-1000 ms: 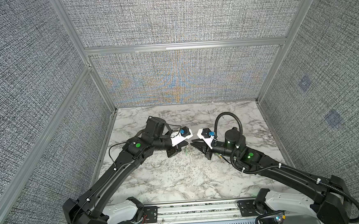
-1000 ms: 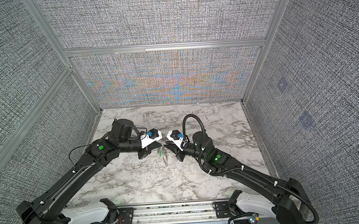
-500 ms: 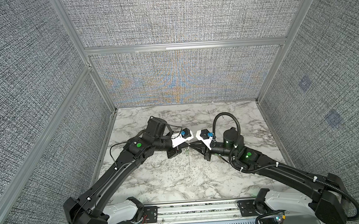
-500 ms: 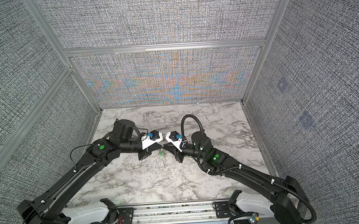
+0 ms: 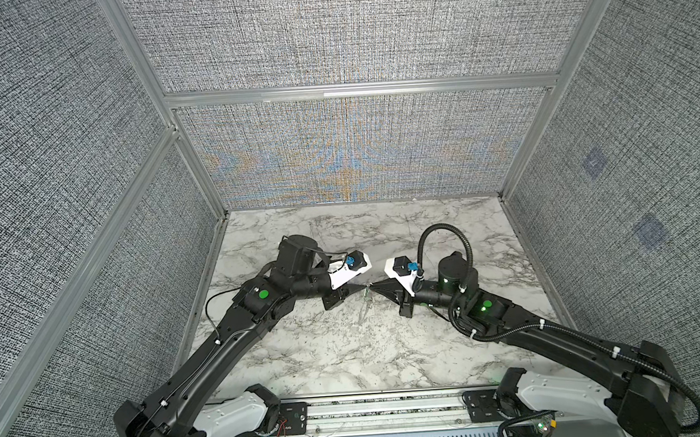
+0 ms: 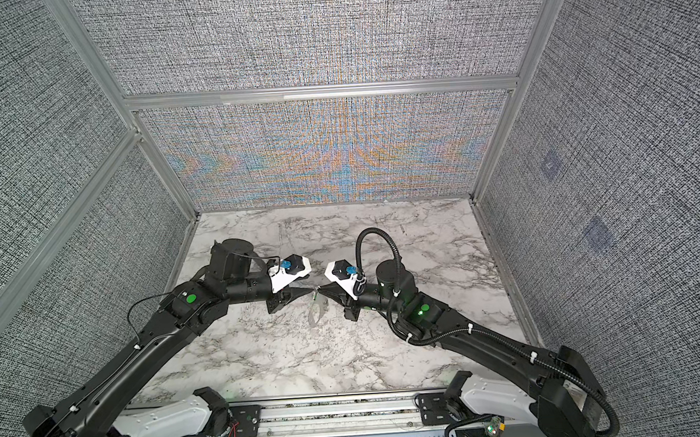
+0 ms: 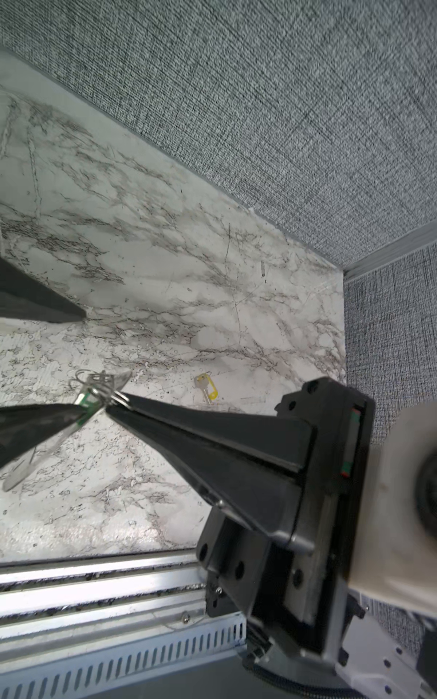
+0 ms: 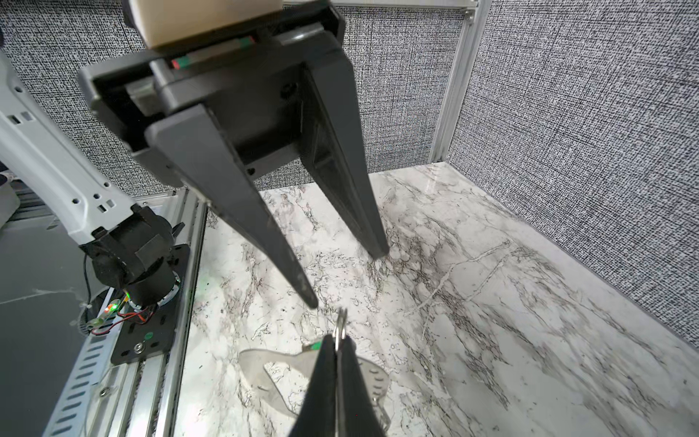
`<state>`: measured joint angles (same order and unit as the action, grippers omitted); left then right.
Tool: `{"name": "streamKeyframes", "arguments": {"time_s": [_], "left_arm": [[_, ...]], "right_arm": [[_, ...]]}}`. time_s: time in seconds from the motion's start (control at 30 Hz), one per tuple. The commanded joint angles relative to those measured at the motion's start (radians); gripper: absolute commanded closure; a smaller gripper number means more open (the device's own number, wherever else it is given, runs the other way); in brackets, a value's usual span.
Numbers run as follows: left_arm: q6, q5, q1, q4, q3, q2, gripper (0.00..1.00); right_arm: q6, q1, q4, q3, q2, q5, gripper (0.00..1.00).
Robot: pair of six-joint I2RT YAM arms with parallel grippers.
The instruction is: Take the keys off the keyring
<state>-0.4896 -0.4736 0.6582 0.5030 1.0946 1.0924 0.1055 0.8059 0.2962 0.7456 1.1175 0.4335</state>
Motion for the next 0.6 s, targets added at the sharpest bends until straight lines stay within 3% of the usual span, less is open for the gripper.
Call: {"name": "streamKeyframes", "arguments": {"time_s": [0.0,0.57], "left_arm": [[0.093,0.013,-0.001,-0.152,-0.050,-0.036,0.59],[0.314,-0.062,0.000,-0.441,-0.299,-0.136,0.57]], "right_arm": [[-0.029,0.001,0.095,-0.010,-0.006,0.001,1.00],[-0.093,0.001,0.230,-0.041,-0.004,-0.038,1.00]]}}
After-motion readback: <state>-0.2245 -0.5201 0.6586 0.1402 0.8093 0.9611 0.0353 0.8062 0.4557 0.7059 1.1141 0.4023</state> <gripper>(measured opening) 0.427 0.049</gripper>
